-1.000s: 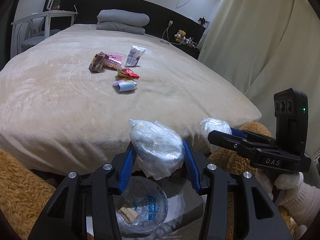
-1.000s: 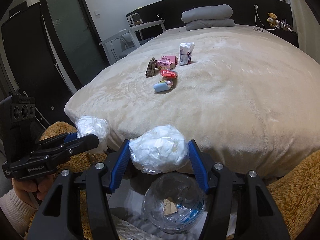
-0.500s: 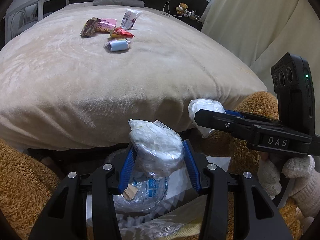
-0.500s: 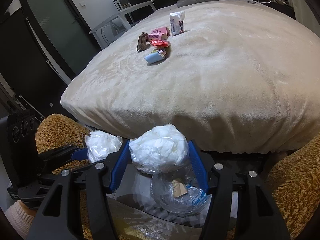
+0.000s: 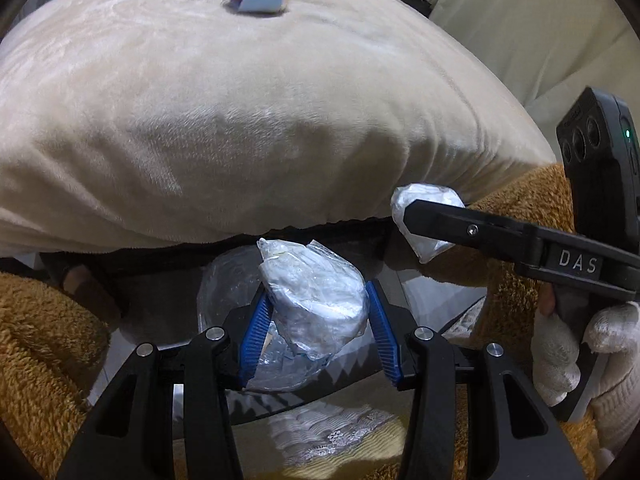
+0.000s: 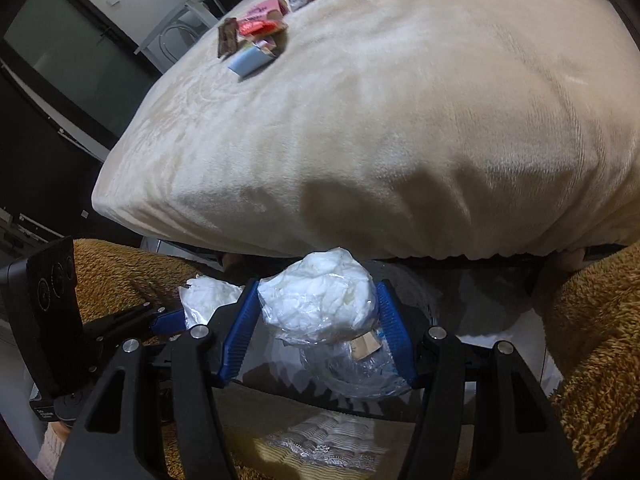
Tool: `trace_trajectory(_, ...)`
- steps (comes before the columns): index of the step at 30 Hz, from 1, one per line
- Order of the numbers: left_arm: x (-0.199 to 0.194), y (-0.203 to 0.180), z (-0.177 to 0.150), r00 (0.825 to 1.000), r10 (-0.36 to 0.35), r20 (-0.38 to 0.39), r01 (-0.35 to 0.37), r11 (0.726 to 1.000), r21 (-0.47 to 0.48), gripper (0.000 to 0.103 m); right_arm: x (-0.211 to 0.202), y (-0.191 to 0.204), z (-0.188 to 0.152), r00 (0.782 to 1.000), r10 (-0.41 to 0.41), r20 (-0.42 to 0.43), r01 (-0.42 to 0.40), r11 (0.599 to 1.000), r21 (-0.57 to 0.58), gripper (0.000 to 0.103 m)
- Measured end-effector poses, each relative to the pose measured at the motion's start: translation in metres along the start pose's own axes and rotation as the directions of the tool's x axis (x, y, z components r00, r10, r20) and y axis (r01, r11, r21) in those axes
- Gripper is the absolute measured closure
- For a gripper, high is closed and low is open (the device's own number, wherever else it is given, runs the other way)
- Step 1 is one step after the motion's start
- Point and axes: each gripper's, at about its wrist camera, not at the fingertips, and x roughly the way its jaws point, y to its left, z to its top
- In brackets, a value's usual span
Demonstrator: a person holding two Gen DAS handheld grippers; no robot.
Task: Collect trash
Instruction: 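Carry the white bag with the right tool down to the bin while the left tool carries its bag, then open the right tool over the bin while the left tool opens to drop its bag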
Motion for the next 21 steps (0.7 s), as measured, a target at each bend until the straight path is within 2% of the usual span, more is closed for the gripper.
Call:
trace_trajectory(3,0.013,0.009,-0.002,0.998,0.01,-0.057,-0.013,0.999,-0.045,0.057,0.018,-0.01,0.004,0.998,-0.018,-0.063,0.021,0.999,0.049,0.044)
trace_trajectory(5,0.023,0.007,-0.002,0.994,0.031,-0.105,-0.034,0.999,-0.027,0.057,0.029,-0.015,0.005,0.994,-0.032,-0.101,0.039,0.996,0.076,0.044)
trace_trajectory(9,0.032,0.008,-0.003,0.992,0.011,-0.123,-0.018,0.999,-0.051,0.057,0.043,-0.019,0.005,0.988,-0.029,-0.149,0.046,0.993,0.111,0.044)
trace_trajectory(15,0.045,0.008,-0.004,0.984,0.033,-0.172,-0.044,0.997,-0.06,0.056,0.047,-0.024,0.001,0.986,-0.011,-0.167,0.037,0.988,0.148,0.044)
trace_trajectory(19,0.044,0.006,-0.003,0.984,0.033,-0.176,-0.043,0.998,-0.054,0.055,0.05,-0.022,0.0,0.984,-0.01,-0.181,0.037,0.988,0.148,0.043)
trace_trajectory(20,0.044,0.005,-0.003,0.983,0.043,-0.18,-0.054,0.997,-0.051,0.047,0.05,-0.022,0.0,0.984,-0.009,-0.179,0.037,0.987,0.155,0.041)
trace_trajectory(21,0.043,0.006,-0.004,0.983,0.049,-0.178,-0.06,0.997,-0.054,0.035,0.049,-0.024,-0.001,0.985,-0.008,-0.175,0.037,0.986,0.164,0.038)
